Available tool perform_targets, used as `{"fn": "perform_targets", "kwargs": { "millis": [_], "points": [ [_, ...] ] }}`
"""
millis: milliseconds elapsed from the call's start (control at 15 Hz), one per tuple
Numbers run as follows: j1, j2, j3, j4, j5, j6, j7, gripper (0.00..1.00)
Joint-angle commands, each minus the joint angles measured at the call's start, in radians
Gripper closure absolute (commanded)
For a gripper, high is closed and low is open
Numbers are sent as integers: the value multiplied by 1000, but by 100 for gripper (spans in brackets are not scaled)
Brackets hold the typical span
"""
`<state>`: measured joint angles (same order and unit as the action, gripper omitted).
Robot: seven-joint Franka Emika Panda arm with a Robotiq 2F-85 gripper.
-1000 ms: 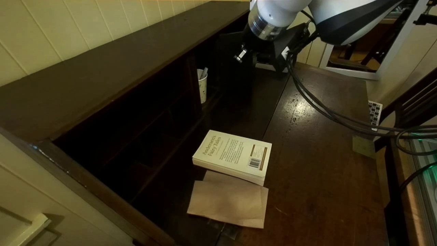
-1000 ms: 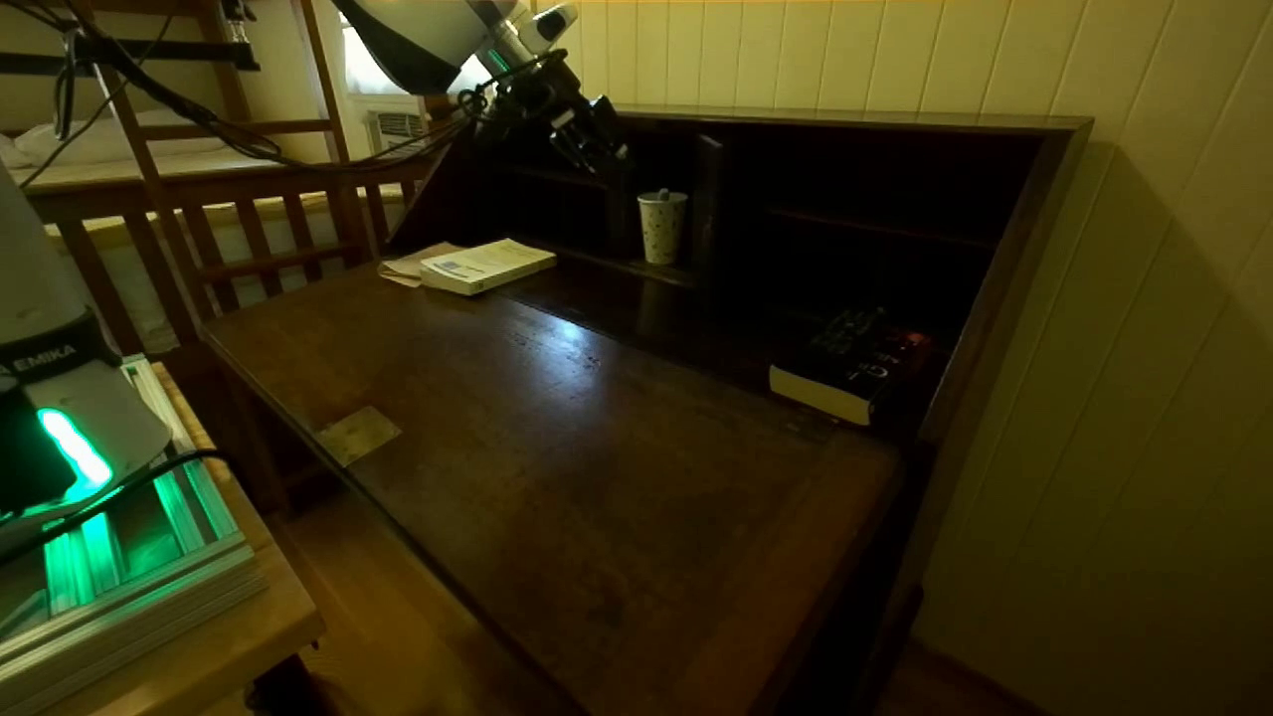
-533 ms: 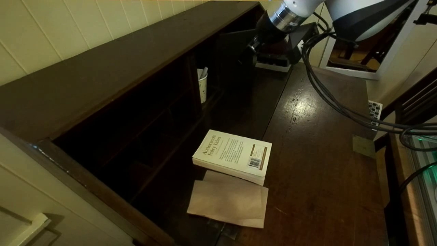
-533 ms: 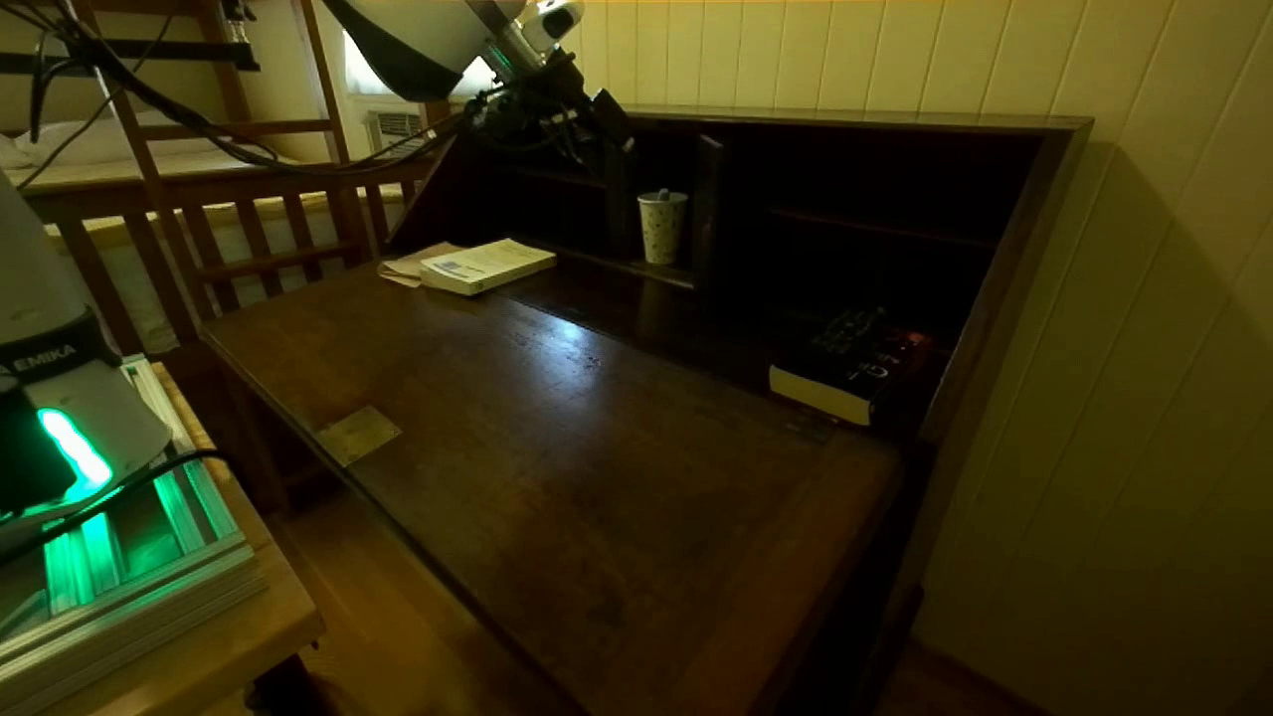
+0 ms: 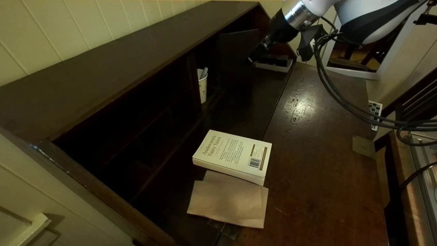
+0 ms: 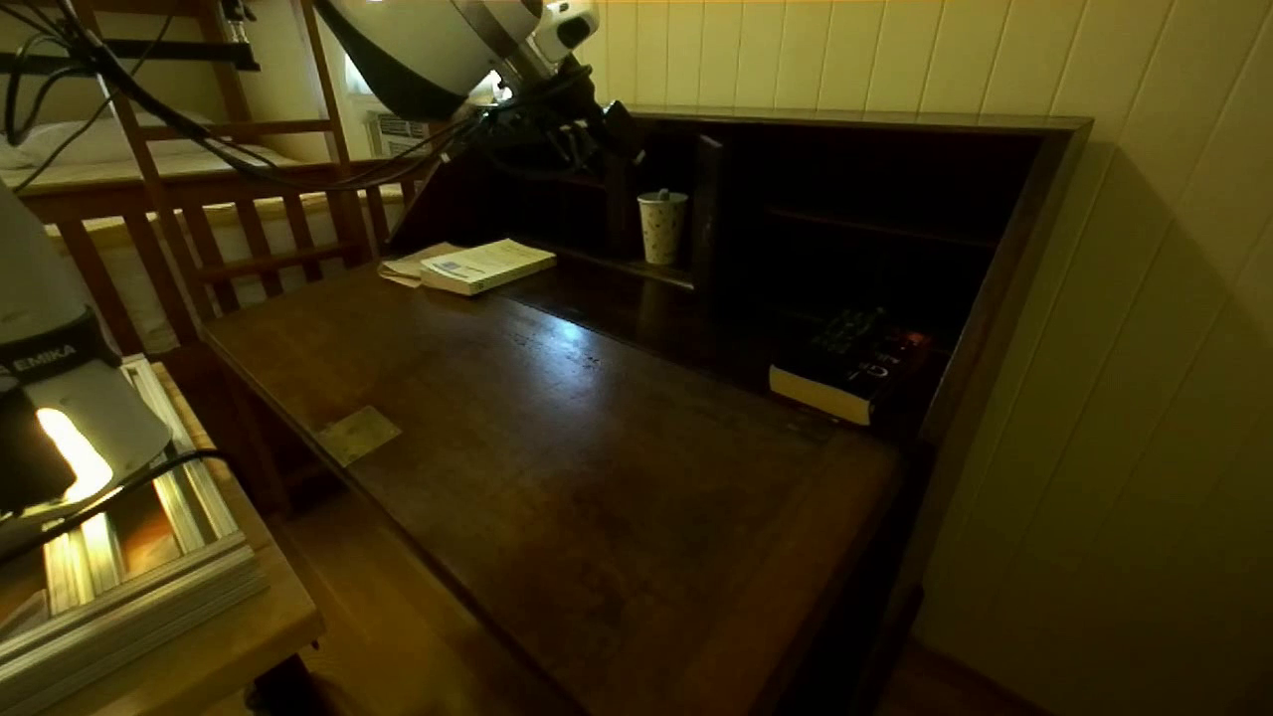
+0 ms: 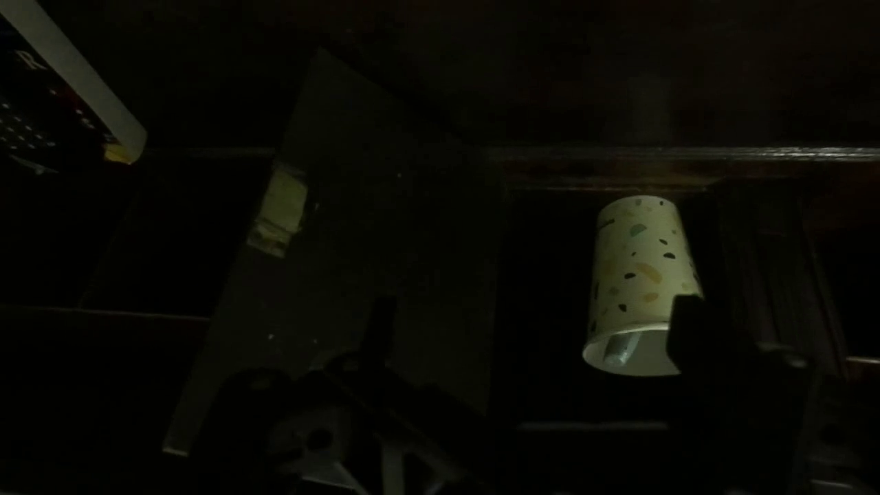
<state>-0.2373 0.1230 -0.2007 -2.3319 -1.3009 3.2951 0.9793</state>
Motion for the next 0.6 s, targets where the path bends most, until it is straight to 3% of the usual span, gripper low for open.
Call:
{"fn": "perform_targets", "kwargs": {
  "millis": [0,133,200,533],
  "points": [
    [-52,45,10,3,7,63,-57,0],
    [-32,33,0,0,0,32,-29,0],
    [-38,29,9,-43,175,36,-206,0],
    [-43,35,10,-39,175,39,-211,0]
  ]
}}
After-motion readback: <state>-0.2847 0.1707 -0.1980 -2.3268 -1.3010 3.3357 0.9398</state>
